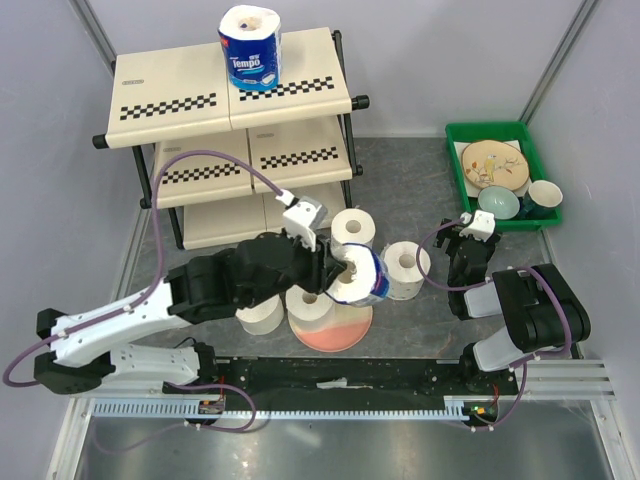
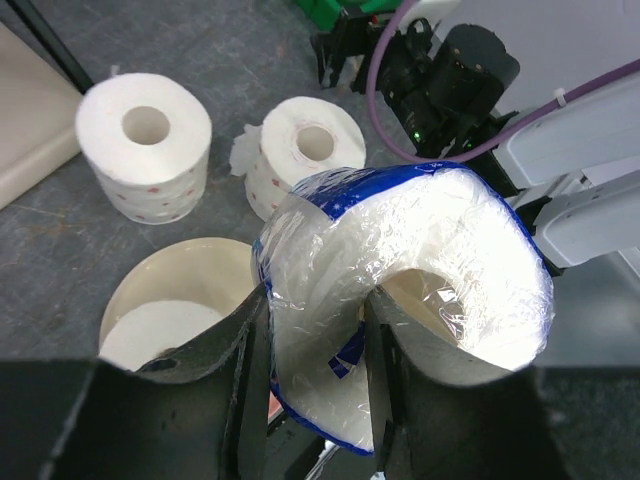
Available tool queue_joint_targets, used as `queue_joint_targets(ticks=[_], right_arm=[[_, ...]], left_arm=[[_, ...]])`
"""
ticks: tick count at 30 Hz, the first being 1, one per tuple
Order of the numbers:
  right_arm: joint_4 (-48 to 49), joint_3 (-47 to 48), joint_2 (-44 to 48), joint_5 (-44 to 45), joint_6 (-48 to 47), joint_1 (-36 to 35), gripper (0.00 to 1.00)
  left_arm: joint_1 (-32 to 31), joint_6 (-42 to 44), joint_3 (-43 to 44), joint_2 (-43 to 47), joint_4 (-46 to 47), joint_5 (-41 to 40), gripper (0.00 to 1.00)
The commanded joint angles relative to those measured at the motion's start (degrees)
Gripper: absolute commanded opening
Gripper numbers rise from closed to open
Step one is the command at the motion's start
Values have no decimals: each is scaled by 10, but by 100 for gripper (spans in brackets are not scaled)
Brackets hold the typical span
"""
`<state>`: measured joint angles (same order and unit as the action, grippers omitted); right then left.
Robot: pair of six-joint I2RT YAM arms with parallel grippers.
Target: Place and organize the paper towels onto the shelf
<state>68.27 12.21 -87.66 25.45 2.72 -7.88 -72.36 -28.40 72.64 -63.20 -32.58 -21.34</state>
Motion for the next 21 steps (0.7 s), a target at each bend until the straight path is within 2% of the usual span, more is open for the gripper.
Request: queue_joint_targets(ticks=[1,13,21], right_arm=[[20,6,1,-1,-1,1,98],[20,7,1,-1,-1,0,98],[20,6,2,0,-1,1,98]], left_arm=[[-3,9,19,46,-30,-48,32],[-2,50,82,73,-57,-109,32],[-2,92,123,73,-55,-181,33]])
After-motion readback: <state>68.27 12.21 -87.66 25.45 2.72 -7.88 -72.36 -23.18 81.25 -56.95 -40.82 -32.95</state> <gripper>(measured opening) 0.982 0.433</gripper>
